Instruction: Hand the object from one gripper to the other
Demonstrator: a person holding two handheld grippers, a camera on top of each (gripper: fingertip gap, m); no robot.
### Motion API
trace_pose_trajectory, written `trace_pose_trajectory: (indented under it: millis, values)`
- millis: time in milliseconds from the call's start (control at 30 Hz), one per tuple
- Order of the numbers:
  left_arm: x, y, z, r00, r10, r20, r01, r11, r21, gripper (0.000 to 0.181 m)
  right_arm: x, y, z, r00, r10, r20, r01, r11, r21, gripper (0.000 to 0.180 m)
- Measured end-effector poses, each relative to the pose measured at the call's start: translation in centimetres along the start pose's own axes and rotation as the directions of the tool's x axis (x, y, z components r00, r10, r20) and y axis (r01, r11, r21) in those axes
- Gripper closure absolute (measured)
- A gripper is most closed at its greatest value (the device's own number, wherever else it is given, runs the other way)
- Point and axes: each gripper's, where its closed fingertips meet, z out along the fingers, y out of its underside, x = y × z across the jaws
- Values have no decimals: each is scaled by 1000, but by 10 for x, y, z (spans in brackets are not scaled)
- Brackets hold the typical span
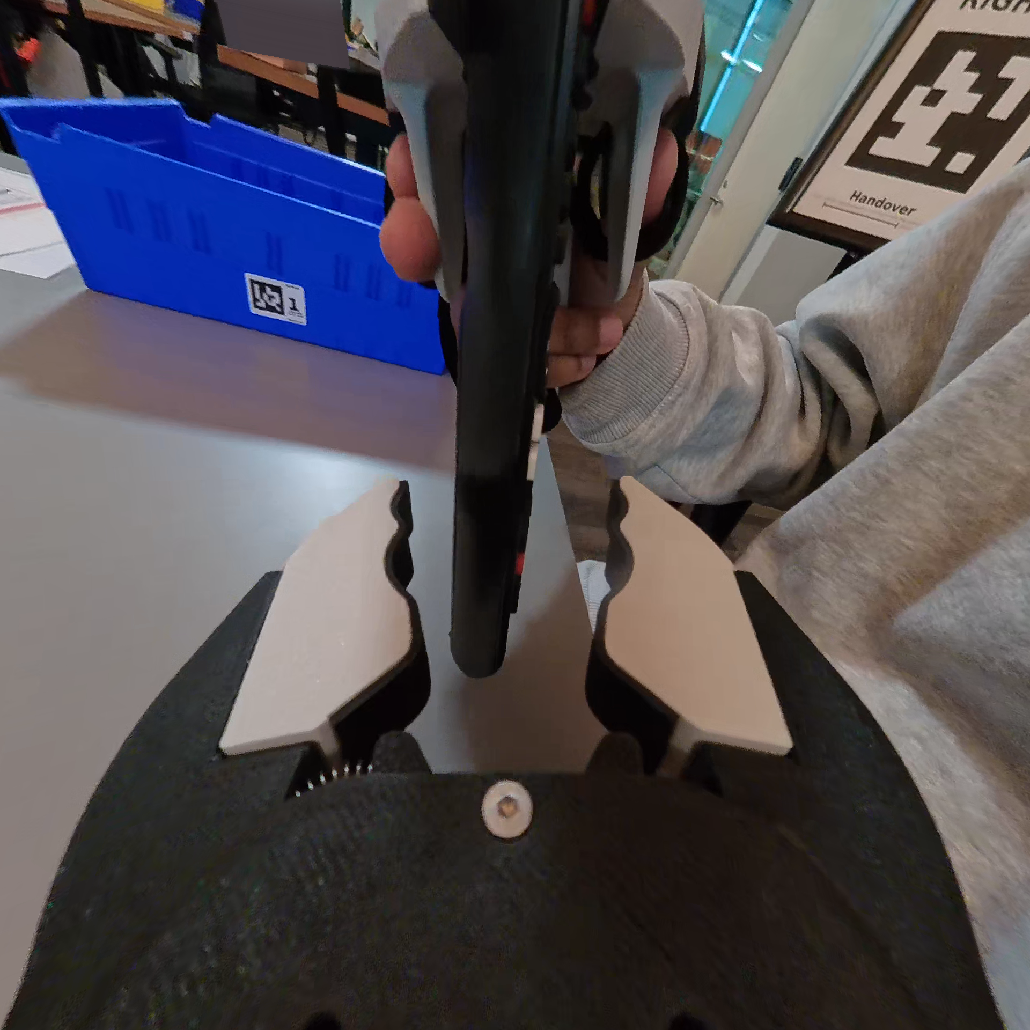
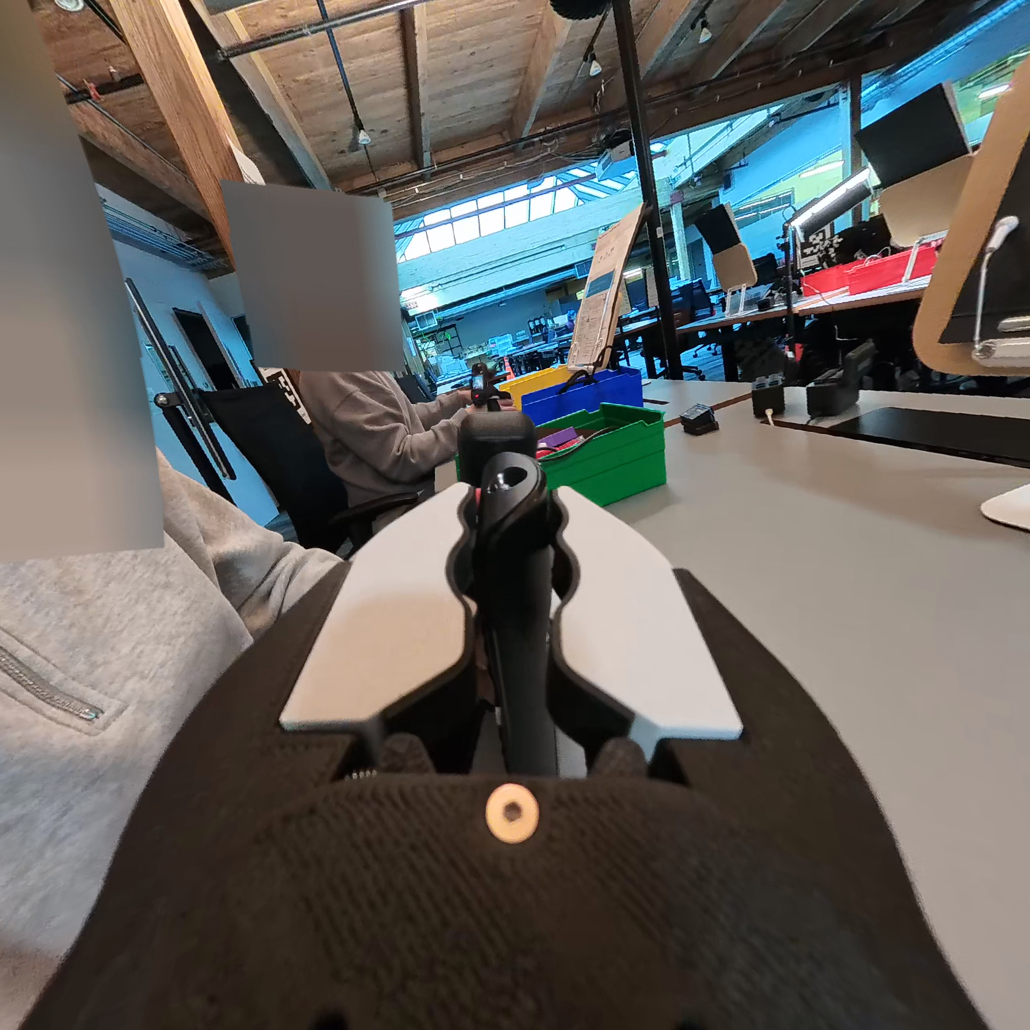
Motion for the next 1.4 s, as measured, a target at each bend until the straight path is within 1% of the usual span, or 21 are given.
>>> trace_pose_trajectory:
  millis: [67,200,367,467,533,633,800,900,1067,1167,1233,1300,1333,1400]
  values:
    - [4,7,3,1000,9,-23,-9,999,-38,112,-2,-1,-1,1000,0,4,0,1000,2,155]
    - [9,21,9,997,79,-27,-81,990,-113,118,-8,-8,-2,1000,-14,12,14,1000,12,154]
    - [8,16,11,996,85,-11,-86,993,-84,136,-13,-12,-1,1000,-16,23,16,1000,17,155]
    - [7,16,11,997,83,-3,-83,994,-78,143,-16,-10,1,999,-20,27,20,1000,6,155]
    - [6,16,12,996,93,5,-92,992,-85,155,-17,-9,2,999,-23,33,23,1000,2,155]
    - [8,17,13,995,102,-4,-101,990,-98,155,-19,-9,4,999,-27,35,27,1000,-2,154]
    - [7,10,12,993,118,22,-117,991,-65,156,-18,-17,7,999,-51,4,51,998,39,153]
    - [6,5,11,992,121,35,-120,992,-37,156,-17,-30,4,997,-78,-12,79,993,91,140]
    - [2,-5,6,993,105,61,-107,994,18,156,-8,-38,-4,991,-114,-73,122,986,117,136]
    - [-11,-12,-1,983,110,149,-118,992,47,156,2,-36,-6,985,-111,-133,128,984,125,136]
    - [-22,-17,-7,966,113,233,-133,989,70,156,14,-30,-5,965,-117,-233,148,982,118,136]
    - [-33,-21,-13,943,109,314,-139,987,75,156,28,-19,-4,924,-133,-359,177,980,93,137]
    - [-39,-21,-15,925,106,366,-141,988,69,156,33,-12,-3,897,-148,-416,195,978,72,138]
    - [-50,-21,-20,885,101,454,-139,989,51,156,35,5,6,853,-193,-485,225,974,8,137]
